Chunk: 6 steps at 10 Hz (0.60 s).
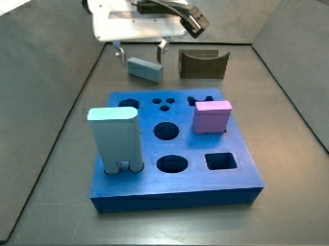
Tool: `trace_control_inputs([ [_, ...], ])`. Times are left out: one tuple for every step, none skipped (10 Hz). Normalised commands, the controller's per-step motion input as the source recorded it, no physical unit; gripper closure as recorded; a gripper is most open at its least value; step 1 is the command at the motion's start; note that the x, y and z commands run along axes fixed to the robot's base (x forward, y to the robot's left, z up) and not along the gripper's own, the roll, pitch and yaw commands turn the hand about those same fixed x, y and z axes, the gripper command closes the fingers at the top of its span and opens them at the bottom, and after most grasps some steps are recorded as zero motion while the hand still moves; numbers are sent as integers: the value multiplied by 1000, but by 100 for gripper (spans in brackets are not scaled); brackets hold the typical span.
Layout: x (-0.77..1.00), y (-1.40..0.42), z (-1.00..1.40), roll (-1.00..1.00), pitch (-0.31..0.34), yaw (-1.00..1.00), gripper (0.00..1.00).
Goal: Pick up the rectangle object. Move up. Place the rectangle object on the fixture. Regrasp the rectangle object. Move to above the board. Insert the rectangle object.
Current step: Pick up the rectangle object.
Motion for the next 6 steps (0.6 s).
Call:
trace_control_inputs([
  [6,89,0,-220,-71,683,0],
  [0,0,0,0,0,14,0],
  [0,0,-320,-43,0,614,0],
  [0,0,-411,-17,0,1000,0],
  [0,0,-397,-9,0,1000,0],
  [0,189,-29,-6,-9,814,0],
])
